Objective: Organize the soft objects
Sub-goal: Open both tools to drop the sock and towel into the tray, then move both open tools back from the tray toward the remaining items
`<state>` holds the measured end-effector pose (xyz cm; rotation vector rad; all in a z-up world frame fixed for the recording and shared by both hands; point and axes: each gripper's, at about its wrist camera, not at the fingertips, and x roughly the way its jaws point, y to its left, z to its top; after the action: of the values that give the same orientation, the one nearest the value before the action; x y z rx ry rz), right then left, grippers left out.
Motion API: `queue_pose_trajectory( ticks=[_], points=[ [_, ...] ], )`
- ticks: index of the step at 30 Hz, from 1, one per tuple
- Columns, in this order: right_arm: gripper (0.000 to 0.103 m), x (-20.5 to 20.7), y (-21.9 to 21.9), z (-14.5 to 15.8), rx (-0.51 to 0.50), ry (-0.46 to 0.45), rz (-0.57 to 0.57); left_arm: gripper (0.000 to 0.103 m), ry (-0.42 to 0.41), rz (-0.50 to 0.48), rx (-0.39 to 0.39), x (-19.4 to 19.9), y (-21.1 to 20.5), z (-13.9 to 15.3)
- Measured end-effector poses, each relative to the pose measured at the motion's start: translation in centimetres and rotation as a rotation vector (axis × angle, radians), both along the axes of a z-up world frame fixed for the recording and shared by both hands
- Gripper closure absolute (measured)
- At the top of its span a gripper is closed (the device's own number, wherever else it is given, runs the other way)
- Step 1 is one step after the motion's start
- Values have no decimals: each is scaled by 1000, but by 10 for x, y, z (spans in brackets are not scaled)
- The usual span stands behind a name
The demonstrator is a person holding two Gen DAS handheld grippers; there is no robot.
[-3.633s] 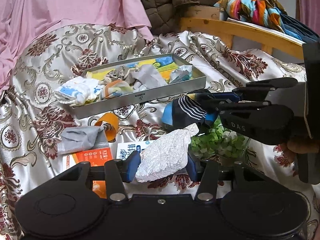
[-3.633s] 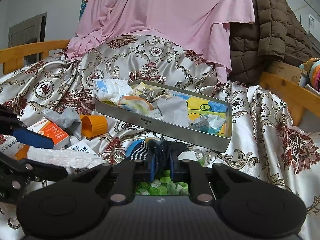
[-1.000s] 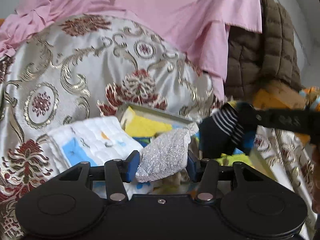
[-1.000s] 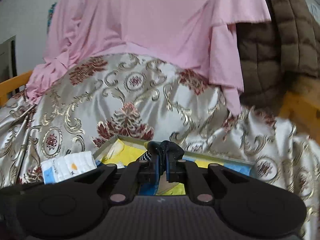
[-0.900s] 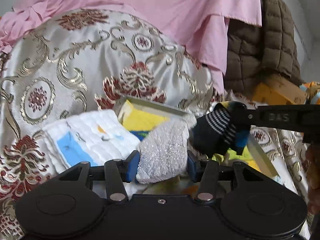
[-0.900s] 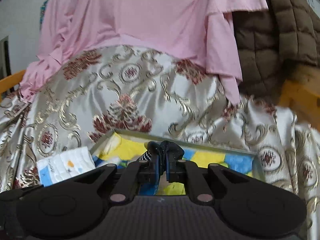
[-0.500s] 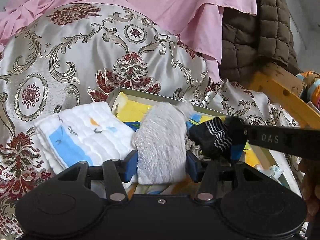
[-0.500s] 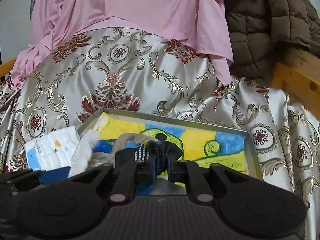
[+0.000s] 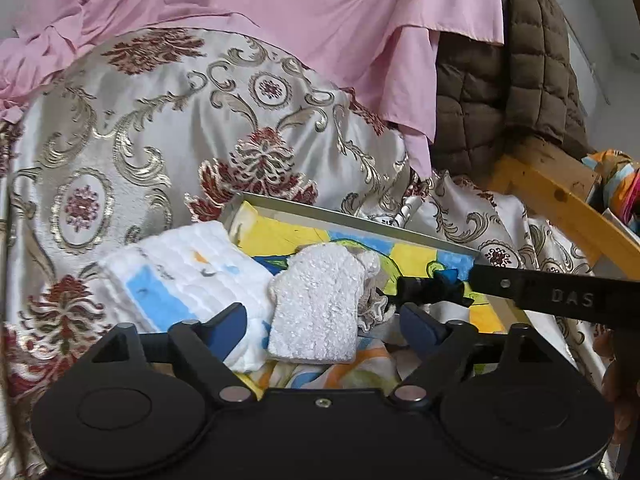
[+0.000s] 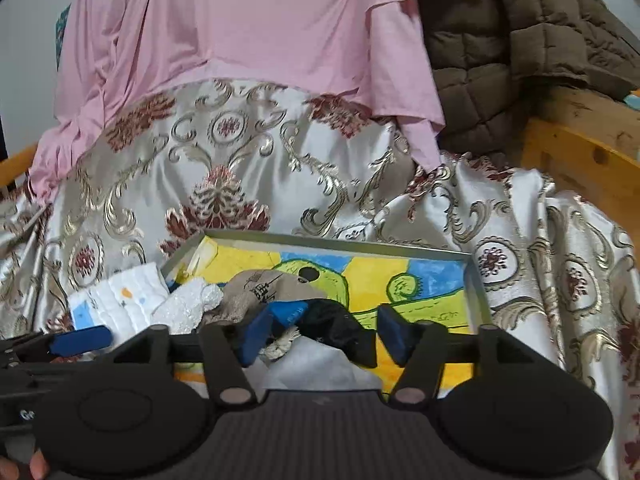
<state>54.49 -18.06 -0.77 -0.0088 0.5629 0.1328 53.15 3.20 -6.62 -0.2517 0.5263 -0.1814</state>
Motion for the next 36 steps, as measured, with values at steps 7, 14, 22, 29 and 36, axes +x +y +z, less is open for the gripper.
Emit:
queue_pose_trajectory(
  ticks=[7,14,22,29,36],
  points=[
    [12,-45,-19,29,42,-87,-19,3,-25,61,1,-32,11,29],
    [4,-107,-35,63,65,-162,3,1,-101,60,-31,-82,5,81],
    [0,-179,-49,90,109,-212,-19,1,-177,63,31,-162,-16,110],
    [0,-238,-56,93,187,-224,24,1,-197,64,10,-218,-9,117],
    [0,-287,-47,86,157,-262,32,1,-219,67,66,-269,-1,118]
  ],
)
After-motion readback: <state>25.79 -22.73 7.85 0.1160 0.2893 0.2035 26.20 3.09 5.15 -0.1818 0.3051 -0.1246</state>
